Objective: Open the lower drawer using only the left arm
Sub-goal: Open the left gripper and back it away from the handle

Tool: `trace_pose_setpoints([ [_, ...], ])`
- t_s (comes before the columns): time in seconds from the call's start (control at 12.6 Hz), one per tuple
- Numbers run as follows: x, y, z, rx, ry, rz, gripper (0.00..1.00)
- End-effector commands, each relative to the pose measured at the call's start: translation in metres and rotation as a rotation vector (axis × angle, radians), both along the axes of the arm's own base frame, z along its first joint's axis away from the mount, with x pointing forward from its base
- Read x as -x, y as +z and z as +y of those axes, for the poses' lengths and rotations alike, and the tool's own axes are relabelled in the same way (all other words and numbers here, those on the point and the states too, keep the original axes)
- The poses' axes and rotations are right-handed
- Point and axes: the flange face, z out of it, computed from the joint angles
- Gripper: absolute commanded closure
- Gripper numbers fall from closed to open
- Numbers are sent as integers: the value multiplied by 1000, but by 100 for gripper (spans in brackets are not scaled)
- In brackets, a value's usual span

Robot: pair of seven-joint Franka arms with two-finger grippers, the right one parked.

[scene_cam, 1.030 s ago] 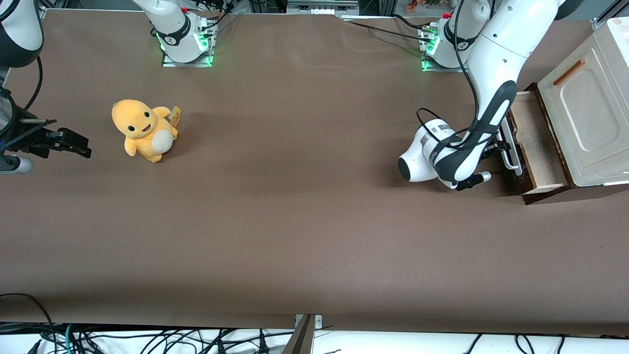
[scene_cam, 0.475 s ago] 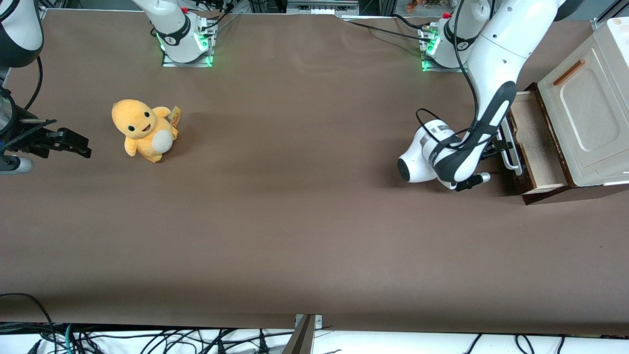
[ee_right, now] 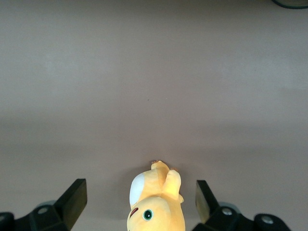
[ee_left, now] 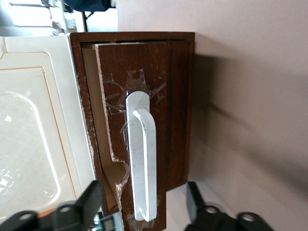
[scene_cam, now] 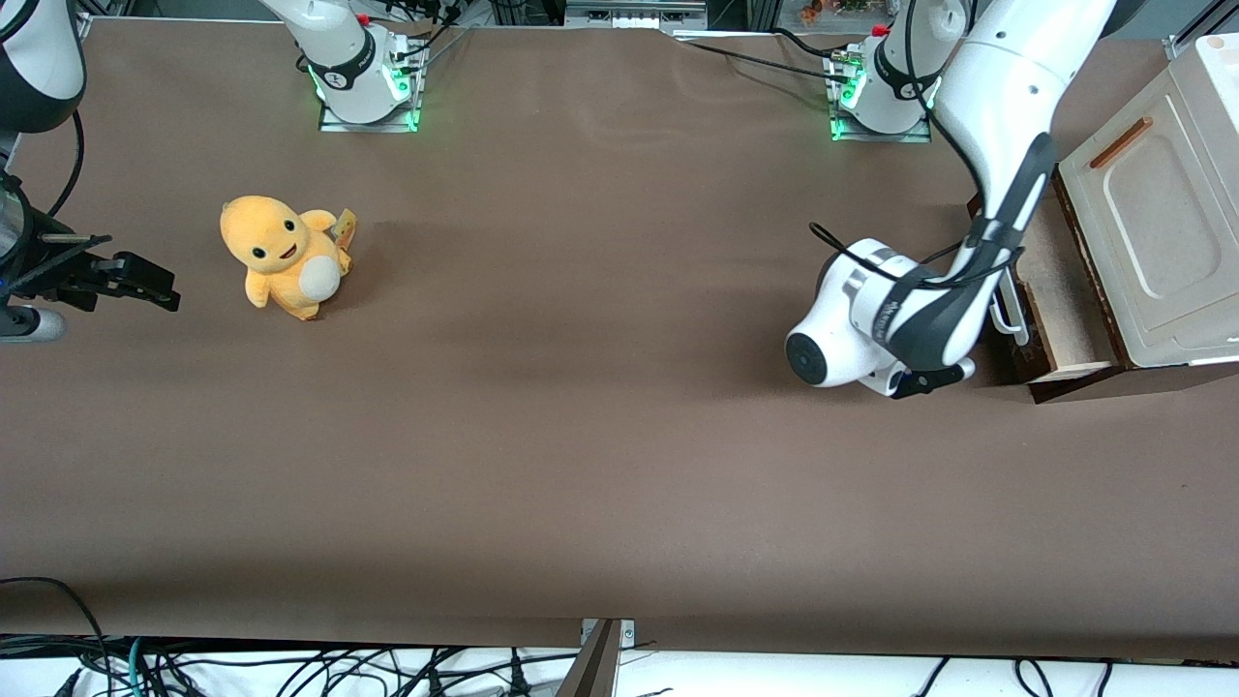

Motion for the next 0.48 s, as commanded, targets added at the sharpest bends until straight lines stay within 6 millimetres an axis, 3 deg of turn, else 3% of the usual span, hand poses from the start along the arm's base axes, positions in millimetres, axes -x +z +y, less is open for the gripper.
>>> trace_pose_setpoints([
  [0.0,-14,26,-9,107,62,-5,0],
  [0.16,-33,63,-12,237,128,-52,0],
  [0.4,-50,102,0,383,114,-34,0],
])
